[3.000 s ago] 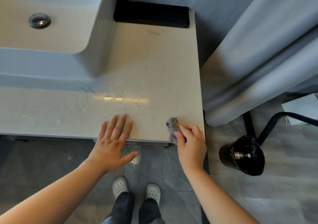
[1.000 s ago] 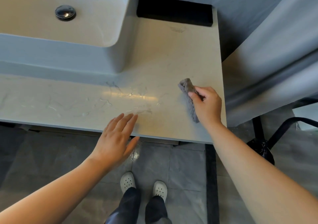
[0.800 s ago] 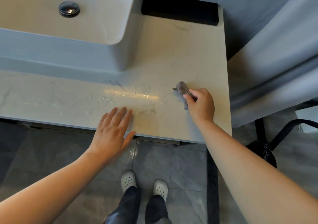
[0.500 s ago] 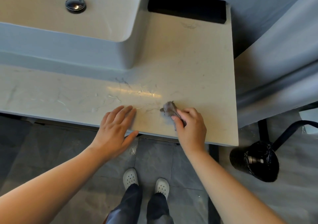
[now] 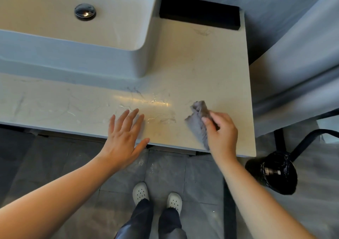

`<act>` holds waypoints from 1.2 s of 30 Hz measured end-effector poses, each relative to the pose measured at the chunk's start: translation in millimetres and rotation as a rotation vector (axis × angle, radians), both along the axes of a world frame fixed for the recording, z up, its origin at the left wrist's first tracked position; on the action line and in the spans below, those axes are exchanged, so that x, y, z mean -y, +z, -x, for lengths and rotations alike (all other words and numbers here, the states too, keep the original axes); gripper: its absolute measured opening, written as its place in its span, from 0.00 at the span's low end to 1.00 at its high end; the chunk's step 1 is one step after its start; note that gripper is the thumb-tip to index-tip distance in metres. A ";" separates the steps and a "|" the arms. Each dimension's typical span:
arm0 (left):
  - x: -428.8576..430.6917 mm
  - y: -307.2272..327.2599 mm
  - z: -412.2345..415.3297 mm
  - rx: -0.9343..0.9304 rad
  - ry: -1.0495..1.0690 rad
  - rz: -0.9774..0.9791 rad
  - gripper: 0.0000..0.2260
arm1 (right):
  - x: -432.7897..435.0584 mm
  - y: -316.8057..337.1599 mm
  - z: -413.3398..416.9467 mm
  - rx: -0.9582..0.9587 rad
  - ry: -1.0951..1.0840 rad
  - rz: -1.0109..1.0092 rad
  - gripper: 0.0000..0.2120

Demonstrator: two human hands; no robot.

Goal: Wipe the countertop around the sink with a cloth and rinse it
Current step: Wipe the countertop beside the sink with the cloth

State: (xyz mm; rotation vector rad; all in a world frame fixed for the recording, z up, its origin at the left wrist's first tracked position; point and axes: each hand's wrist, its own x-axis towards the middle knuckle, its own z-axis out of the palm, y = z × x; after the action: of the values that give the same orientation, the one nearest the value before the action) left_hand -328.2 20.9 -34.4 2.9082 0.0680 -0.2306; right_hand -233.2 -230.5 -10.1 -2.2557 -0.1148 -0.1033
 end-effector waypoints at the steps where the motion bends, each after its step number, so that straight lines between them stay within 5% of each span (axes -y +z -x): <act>1: -0.9 -1.1 0.0 -0.004 -0.002 -0.001 0.34 | 0.5 1.1 -16.0 -0.007 0.001 0.015 0.13; 6: -17.1 -9.9 -5.2 -0.044 0.086 -0.097 0.38 | -18.8 -8.0 -69.8 -0.036 0.094 0.152 0.12; 13: -39.0 -18.7 -12.5 -0.113 0.066 -0.114 0.39 | -48.9 -37.8 -75.6 -0.025 -0.058 0.384 0.14; 20: -47.3 -19.3 -14.0 -0.118 0.016 -0.121 0.39 | -62.3 -47.8 -18.7 0.095 0.036 0.334 0.13; 36: -56.6 -3.0 -20.1 -0.233 -0.064 -0.174 0.41 | -71.8 -41.3 64.6 0.053 0.163 0.287 0.16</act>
State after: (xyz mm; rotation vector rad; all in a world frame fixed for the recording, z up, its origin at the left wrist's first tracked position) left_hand -308.1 77.5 -37.4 3.0442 0.0336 -0.6022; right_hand -297.7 -158.7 -51.4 -2.5189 -0.3607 -0.0622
